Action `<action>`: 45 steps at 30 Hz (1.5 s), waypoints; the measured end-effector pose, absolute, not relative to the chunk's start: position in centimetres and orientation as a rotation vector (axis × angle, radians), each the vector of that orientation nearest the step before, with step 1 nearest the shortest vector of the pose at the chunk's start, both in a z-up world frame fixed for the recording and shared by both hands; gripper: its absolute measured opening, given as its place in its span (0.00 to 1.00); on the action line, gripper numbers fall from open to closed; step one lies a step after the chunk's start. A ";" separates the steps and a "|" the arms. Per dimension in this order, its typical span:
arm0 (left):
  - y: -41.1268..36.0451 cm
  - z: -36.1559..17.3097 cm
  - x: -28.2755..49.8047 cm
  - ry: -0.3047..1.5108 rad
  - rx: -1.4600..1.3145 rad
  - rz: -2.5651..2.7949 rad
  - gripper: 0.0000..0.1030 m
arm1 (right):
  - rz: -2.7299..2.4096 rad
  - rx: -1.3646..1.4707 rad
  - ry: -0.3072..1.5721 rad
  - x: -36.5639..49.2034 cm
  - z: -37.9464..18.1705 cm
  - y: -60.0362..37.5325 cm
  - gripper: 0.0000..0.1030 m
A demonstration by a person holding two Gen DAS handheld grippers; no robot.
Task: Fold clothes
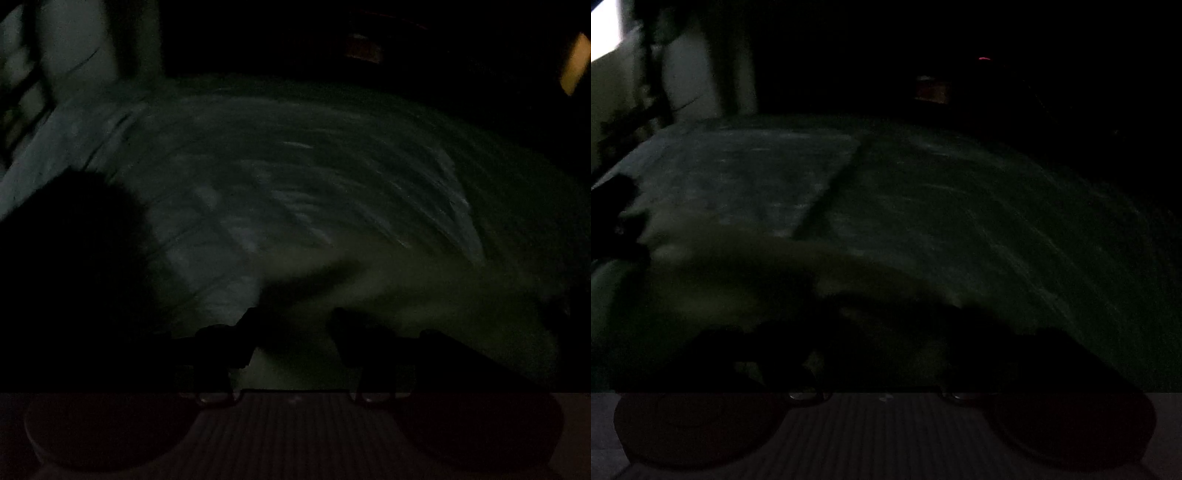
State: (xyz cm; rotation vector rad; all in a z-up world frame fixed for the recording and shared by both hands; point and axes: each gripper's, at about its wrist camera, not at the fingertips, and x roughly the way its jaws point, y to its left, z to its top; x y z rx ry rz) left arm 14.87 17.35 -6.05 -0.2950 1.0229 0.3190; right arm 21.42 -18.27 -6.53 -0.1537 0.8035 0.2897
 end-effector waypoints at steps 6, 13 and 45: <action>16.6 -4.7 14.9 0.962 -0.304 0.315 0.36 | 0.370 -0.096 0.662 20.8 -3.7 -16.0 0.58; 15.8 -6.5 15.3 1.015 -0.227 0.319 0.50 | 0.251 -0.033 0.795 22.8 -6.4 -17.1 0.34; 21.7 -3.0 7.5 1.004 -0.617 0.487 0.48 | 0.787 -0.707 0.525 7.2 -6.5 1.8 0.20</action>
